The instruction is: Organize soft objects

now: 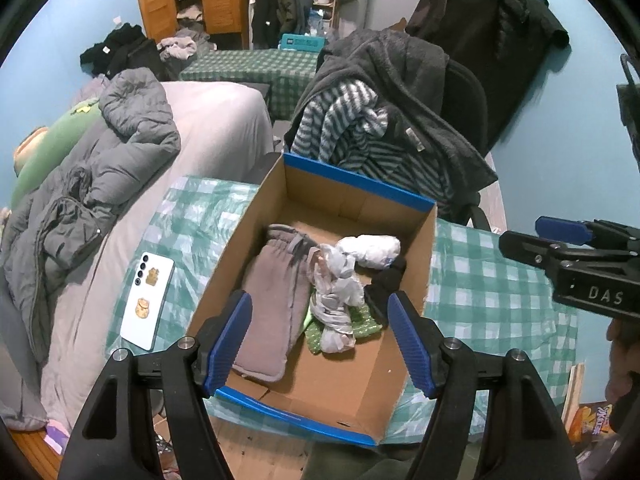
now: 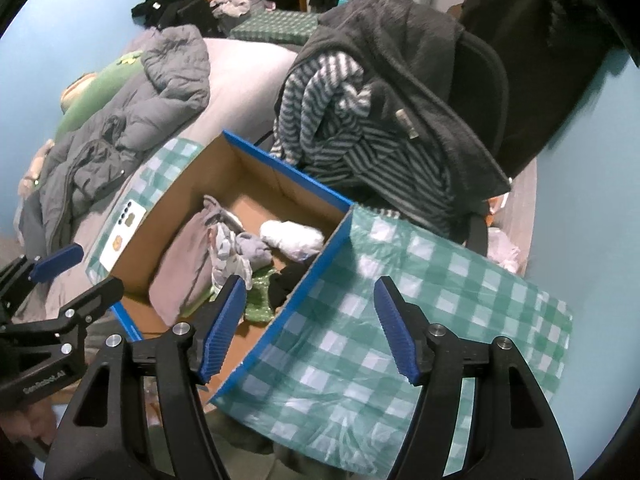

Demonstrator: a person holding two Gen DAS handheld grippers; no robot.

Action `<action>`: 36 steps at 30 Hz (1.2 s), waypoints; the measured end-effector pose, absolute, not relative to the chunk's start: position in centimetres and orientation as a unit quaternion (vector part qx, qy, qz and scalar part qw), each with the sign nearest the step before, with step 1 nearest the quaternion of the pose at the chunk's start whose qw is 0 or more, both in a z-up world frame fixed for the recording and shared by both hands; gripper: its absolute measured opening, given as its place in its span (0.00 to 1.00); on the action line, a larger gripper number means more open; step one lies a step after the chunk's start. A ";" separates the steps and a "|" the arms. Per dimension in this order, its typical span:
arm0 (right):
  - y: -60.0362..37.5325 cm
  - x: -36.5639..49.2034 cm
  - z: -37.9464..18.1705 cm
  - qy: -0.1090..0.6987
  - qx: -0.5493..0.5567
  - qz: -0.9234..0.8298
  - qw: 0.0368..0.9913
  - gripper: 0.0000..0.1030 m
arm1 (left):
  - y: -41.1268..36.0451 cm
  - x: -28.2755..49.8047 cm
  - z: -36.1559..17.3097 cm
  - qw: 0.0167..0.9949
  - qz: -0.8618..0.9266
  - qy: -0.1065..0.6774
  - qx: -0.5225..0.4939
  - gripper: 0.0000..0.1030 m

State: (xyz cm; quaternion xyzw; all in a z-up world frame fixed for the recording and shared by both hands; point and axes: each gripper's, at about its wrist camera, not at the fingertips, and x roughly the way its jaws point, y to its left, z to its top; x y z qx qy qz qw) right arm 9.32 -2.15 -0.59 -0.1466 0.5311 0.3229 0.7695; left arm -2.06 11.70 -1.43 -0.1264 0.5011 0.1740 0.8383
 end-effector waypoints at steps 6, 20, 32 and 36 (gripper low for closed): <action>-4.0 9.3 1.1 0.521 -0.139 0.313 0.782 0.65 | 9.9 -2.0 -0.4 0.843 0.176 0.498 -0.104 0.70; -8.8 9.8 2.5 0.517 -0.114 0.293 0.796 0.65 | 5.9 -1.3 1.3 0.853 0.165 0.488 -0.085 0.70; -11.5 9.7 2.9 0.516 -0.102 0.286 0.801 0.65 | 4.1 -1.0 2.0 0.855 0.166 0.485 -0.079 0.71; -12.1 9.7 3.2 0.514 -0.098 0.284 0.803 0.65 | 3.5 -0.9 2.2 0.855 0.164 0.486 -0.077 0.71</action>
